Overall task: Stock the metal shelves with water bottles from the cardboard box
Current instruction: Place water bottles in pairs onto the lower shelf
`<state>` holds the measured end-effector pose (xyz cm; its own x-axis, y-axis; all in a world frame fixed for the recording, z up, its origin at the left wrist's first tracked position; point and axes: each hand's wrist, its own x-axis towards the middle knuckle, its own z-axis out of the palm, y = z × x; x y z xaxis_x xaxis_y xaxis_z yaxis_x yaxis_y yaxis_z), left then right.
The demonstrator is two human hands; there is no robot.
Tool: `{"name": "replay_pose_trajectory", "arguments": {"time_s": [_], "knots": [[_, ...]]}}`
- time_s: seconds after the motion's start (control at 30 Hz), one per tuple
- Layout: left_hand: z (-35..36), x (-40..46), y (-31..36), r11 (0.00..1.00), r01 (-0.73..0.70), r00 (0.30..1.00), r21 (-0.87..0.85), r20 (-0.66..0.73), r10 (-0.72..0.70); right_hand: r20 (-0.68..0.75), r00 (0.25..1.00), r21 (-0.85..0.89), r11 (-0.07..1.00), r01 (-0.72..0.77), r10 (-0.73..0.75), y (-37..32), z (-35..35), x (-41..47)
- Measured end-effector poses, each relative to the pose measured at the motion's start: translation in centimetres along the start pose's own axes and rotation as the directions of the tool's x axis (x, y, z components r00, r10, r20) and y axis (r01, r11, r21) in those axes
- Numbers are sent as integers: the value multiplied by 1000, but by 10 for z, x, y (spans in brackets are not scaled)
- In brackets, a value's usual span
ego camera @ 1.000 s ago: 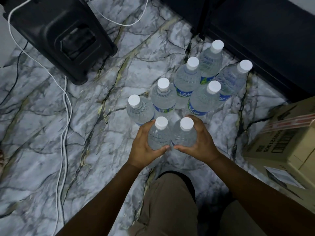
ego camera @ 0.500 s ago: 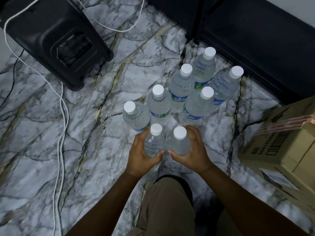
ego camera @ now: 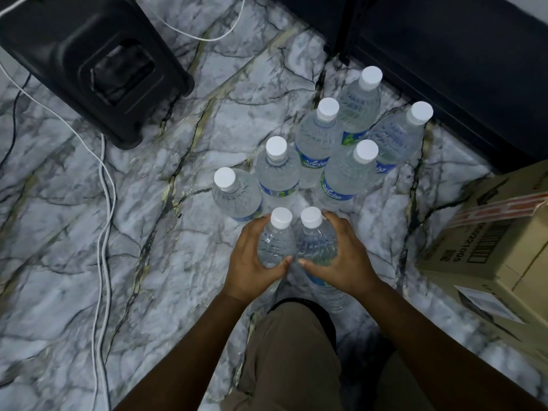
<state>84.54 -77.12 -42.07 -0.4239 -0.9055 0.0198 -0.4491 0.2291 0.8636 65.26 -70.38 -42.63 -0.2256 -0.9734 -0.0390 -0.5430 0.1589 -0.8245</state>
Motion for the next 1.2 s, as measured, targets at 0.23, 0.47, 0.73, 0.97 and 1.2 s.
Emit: {"name": "replay_pose_trajectory", "arguments": {"time_s": [0.23,0.47,0.73,0.97,1.2], "knots": [[1,6,0,999,1,998,36,56,-3,-81,996,25,999,42,-40,11,5,15],[2,12,9,997,50,993,60,107,-56,-26,997,19,998,-68,68,7,-2,13],[-7,7,30,995,13,987,99,158,-29,-114,989,1,996,-90,90,-11,-33,-10],[-20,20,63,997,20,988,78,151,-31,-144,982,26,993,-119,122,-30,-51,-17],[-24,23,88,995,15,992,99,127,-28,-212,972,43,994,-98,105,-43,-62,-19]]}}
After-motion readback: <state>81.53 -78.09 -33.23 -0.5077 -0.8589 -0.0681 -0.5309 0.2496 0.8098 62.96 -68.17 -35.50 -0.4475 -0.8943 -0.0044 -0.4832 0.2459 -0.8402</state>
